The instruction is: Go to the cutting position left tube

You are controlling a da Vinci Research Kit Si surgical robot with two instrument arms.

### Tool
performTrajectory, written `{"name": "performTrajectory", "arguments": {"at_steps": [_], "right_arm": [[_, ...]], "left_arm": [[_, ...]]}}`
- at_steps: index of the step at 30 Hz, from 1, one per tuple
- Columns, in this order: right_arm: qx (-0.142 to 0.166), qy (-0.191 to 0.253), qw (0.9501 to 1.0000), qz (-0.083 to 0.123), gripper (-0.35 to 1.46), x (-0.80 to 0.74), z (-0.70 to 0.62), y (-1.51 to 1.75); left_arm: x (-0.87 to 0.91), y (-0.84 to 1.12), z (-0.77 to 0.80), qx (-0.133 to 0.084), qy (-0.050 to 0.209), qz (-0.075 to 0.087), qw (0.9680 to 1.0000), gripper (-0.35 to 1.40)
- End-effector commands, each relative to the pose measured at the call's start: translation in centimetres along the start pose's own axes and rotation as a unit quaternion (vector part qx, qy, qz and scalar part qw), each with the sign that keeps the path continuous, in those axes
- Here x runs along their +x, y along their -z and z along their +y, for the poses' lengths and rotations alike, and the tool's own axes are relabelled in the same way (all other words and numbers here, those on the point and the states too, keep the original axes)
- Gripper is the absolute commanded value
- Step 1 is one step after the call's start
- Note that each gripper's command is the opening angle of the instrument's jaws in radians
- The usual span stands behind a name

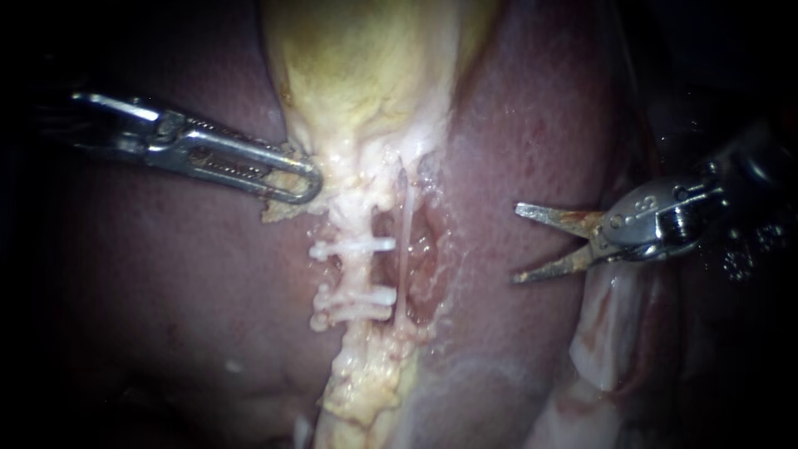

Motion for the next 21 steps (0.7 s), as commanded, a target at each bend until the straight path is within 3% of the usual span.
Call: {"name": "performTrajectory", "arguments": {"at_steps": [1, 6, 14, 18, 21], "right_arm": [[0.001, -0.001, 1.0, 0.001, 1.45, 0.0, -0.01, -0.01], [0.001, -0.001, 1.0, 0.001, 1.45, 0.01, -0.01, -0.02], [0.006, -0.002, 1.0, 0.003, 1.45, 0.03, -0.01, -0.02], [0.021, -0.003, 0.9997, 0.012, 1.45, 0.1, -0.03, -0.05], [0.039, -0.005, 0.9987, 0.032, 1.45, 0.21, -0.07, -0.12]], "left_arm": [[0.0, 0.01, 0.01, 0.0, 0.0, 0.0, 1.0, -0.35], [0.08, 0.23, 0.09, -0.006, 0.003, -0.003, 1.0, -0.35], [0.39, 0.87, 0.28, 0.006, 0.007, 0.019, 0.9998, -0.35], [0.39, 0.91, 0.31, 0.008, 0.008, 0.022, 0.9997, -0.35], [0.36, 0.87, 0.3, 0.01, 0.008, 0.023, 0.9996, -0.35]]}}
